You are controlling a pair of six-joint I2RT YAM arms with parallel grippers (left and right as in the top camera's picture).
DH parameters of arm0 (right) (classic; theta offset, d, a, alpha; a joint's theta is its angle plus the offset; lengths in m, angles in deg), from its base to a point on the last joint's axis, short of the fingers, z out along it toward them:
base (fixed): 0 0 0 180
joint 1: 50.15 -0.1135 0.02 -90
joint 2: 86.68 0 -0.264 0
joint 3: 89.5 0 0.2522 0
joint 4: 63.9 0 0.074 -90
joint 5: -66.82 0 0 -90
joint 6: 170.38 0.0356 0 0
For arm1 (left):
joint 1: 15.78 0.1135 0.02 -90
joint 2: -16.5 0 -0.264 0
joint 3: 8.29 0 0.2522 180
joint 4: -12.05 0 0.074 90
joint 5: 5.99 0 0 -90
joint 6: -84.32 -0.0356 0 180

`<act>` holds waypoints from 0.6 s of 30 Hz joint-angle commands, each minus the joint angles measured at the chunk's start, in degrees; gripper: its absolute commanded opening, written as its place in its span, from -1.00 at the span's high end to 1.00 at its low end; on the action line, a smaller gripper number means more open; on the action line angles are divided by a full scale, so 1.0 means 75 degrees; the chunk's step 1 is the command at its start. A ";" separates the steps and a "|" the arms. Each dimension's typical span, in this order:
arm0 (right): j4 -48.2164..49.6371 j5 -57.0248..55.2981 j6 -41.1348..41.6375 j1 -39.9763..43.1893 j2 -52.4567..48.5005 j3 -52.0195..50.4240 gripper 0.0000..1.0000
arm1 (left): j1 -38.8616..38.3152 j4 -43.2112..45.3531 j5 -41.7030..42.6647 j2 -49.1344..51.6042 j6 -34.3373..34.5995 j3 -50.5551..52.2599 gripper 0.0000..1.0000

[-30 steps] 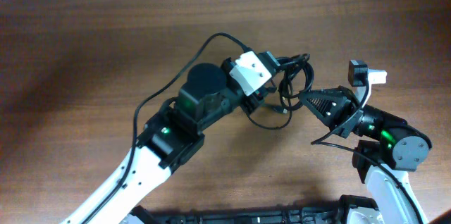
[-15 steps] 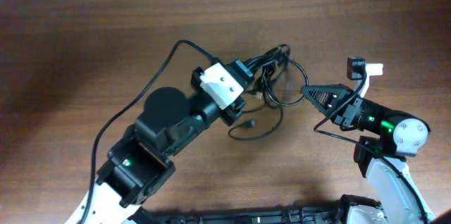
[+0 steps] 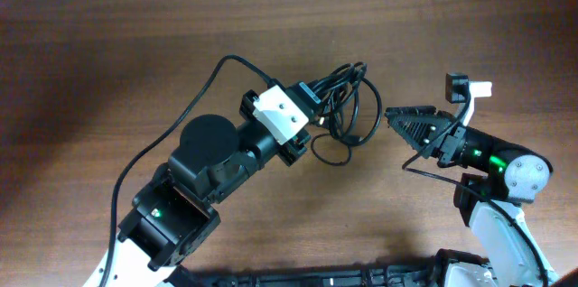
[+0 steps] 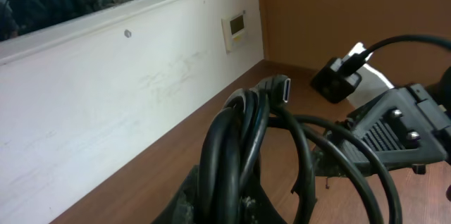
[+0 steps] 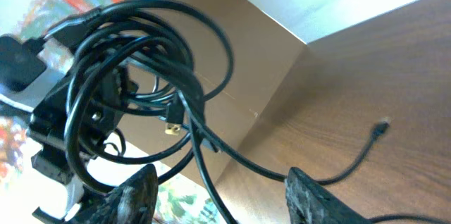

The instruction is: Untangle cables

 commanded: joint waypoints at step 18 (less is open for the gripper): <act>0.1649 -0.0070 0.1784 0.0047 0.0006 0.0058 -0.15 | 0.0023 0.0391 0.2672 0.1725 -0.0822 -0.0105 1.00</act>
